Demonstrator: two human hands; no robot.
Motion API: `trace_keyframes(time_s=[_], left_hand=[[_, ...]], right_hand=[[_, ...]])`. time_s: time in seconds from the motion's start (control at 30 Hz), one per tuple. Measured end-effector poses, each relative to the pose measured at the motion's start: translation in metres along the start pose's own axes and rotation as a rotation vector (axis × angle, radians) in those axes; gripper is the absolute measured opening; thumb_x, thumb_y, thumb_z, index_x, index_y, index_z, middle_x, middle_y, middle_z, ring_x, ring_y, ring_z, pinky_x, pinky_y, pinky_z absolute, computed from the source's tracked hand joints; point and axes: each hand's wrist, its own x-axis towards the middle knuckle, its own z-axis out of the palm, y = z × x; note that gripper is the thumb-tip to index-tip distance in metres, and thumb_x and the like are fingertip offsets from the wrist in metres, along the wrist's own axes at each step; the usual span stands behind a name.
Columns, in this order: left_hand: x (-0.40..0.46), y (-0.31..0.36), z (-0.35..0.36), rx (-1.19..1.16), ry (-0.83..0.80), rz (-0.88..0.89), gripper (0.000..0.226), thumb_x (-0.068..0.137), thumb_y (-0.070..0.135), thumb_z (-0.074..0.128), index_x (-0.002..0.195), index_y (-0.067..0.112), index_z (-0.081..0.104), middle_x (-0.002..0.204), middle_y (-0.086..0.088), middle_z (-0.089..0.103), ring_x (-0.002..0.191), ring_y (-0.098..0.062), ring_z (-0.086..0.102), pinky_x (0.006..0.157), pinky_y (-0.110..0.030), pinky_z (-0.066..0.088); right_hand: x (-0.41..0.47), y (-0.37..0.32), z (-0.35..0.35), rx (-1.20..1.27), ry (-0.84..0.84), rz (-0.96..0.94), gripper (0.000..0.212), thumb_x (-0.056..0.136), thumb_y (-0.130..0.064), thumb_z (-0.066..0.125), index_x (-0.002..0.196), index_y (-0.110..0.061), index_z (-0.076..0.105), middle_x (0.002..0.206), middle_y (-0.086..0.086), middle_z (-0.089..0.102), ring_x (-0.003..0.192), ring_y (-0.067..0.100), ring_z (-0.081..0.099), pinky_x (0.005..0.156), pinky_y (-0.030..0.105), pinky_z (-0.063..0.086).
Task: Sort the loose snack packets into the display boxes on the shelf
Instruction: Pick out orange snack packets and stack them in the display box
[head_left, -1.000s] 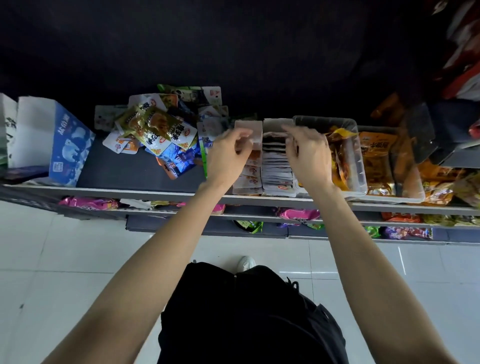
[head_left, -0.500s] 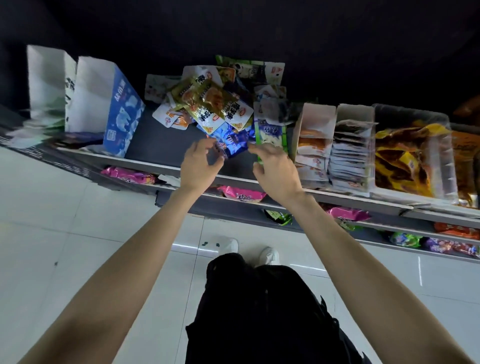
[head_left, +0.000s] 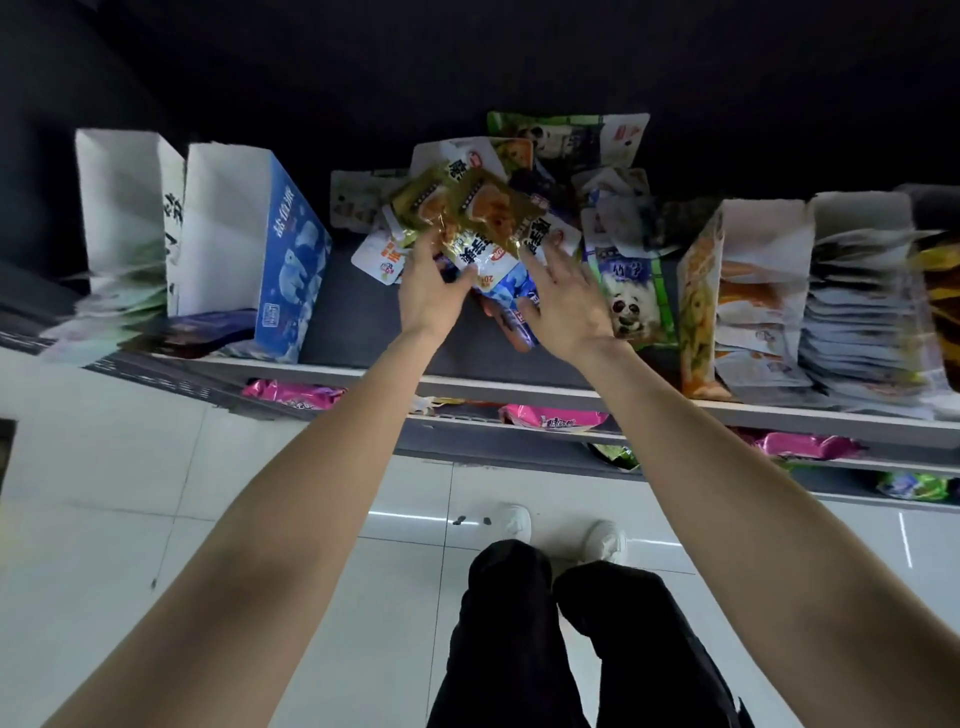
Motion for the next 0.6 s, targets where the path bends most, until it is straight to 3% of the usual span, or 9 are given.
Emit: trace_keyframes(time_s=[0.07, 0.13, 0.2, 0.3, 0.4, 0.5, 0.6], left_hand=[[0.002, 0.003, -0.002, -0.054, 0.032, 0.054, 0.053, 0.083, 0.021, 0.069, 0.130, 0.015, 0.047, 0.118, 0.000, 0.058, 0.093, -0.004, 0.056, 0.082, -0.016, 0.045], [0.000, 0.006, -0.001, -0.157, 0.043, 0.020, 0.050, 0.081, 0.018, 0.071, 0.126, 0.015, 0.049, 0.107, 0.004, 0.060, 0.082, 0.000, 0.057, 0.074, -0.011, 0.045], [-0.007, 0.005, 0.001, -0.225, 0.024, -0.048, 0.051, 0.079, 0.011, 0.073, 0.123, 0.012, 0.049, 0.101, 0.002, 0.060, 0.078, -0.003, 0.058, 0.074, -0.014, 0.050], [-0.017, -0.008, -0.003, -0.222, 0.042, -0.141, 0.052, 0.077, 0.001, 0.071, 0.122, 0.012, 0.048, 0.109, -0.006, 0.063, 0.084, -0.013, 0.063, 0.074, -0.015, 0.052], [-0.027, -0.020, -0.030, -0.250, 0.091, -0.211, 0.057, 0.078, -0.002, 0.064, 0.128, 0.015, 0.042, 0.110, -0.006, 0.067, 0.096, -0.019, 0.065, 0.080, -0.030, 0.055], [-0.040, -0.014, -0.073, 0.008, -0.029, -0.056, 0.041, 0.083, 0.002, 0.061, 0.123, 0.012, 0.055, 0.112, -0.007, 0.067, 0.101, -0.020, 0.064, 0.088, -0.036, 0.051], [-0.058, 0.024, -0.111, 0.308, -0.269, 0.212, 0.025, 0.087, 0.013, 0.064, 0.111, 0.019, 0.067, 0.107, -0.001, 0.070, 0.090, -0.016, 0.066, 0.078, -0.028, 0.052]], right_hand=[[-0.006, -0.004, 0.003, -0.045, -0.025, 0.023, 0.057, 0.099, -0.038, 0.037, 0.150, -0.024, 0.017, 0.156, 0.011, 0.016, 0.143, 0.025, 0.017, 0.116, 0.043, 0.008], [-0.019, -0.011, 0.004, -0.073, 0.031, 0.006, 0.051, 0.098, -0.039, 0.037, 0.146, -0.025, 0.029, 0.148, 0.010, 0.031, 0.135, 0.028, 0.032, 0.114, 0.048, 0.011], [-0.029, -0.018, 0.008, -0.131, 0.063, -0.019, 0.047, 0.097, -0.039, 0.039, 0.142, -0.024, 0.038, 0.137, 0.012, 0.042, 0.126, 0.031, 0.042, 0.110, 0.050, 0.019], [-0.032, -0.022, 0.008, -0.175, 0.089, 0.022, 0.043, 0.097, -0.038, 0.041, 0.135, -0.020, 0.048, 0.124, 0.016, 0.048, 0.114, 0.034, 0.049, 0.101, 0.046, 0.030], [-0.034, -0.025, -0.002, -0.136, 0.038, 0.091, 0.041, 0.096, -0.038, 0.043, 0.133, -0.022, 0.049, 0.124, 0.016, 0.048, 0.112, 0.034, 0.049, 0.097, 0.045, 0.033], [-0.042, -0.035, -0.024, 0.097, 0.115, 0.067, 0.046, 0.094, -0.036, 0.049, 0.138, -0.022, 0.044, 0.132, 0.016, 0.046, 0.117, 0.037, 0.044, 0.096, 0.049, 0.037], [-0.062, -0.047, -0.063, 0.179, 0.323, -0.176, 0.060, 0.085, -0.027, 0.066, 0.139, -0.015, 0.043, 0.134, 0.014, 0.048, 0.116, 0.035, 0.048, 0.092, 0.046, 0.041]])
